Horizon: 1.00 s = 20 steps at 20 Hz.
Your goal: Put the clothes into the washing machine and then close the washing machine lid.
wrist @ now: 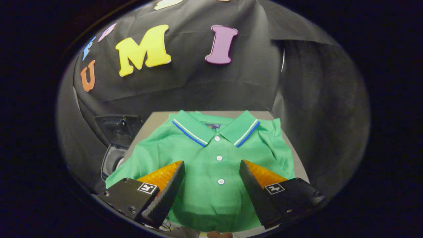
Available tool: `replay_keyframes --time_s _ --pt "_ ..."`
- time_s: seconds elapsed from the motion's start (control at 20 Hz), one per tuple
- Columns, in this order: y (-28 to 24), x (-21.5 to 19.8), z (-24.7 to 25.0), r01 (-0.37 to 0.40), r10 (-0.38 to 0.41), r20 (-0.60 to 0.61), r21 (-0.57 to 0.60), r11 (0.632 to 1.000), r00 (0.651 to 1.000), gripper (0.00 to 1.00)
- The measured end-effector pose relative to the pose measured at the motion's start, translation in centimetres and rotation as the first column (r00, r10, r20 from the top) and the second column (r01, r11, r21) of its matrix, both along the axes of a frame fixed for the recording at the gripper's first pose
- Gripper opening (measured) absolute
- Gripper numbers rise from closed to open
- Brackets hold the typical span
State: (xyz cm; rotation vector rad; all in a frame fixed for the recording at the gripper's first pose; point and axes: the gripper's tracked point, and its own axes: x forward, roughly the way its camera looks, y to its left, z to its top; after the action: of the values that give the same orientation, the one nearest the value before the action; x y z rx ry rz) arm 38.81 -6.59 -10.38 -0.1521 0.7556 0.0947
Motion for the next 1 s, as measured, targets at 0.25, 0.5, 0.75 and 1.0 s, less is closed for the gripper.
replay_keyframes --time_s 0.25,0.5,0.75,1.0 --pt "0.5 0.5 0.0 0.028 -0.027 -0.043 0.021 0.999 0.999 1.00" --pt "0.5 1.1 0.3 0.015 -0.013 -0.027 0.090 0.996 1.000 0.63" --pt "0.6 1.1 0.5 0.059 -0.043 -0.072 0.232 0.971 0.996 0.06" --pt "1.1 0.7 4.1 0.050 -0.054 0.008 0.258 0.965 0.998 0.06"
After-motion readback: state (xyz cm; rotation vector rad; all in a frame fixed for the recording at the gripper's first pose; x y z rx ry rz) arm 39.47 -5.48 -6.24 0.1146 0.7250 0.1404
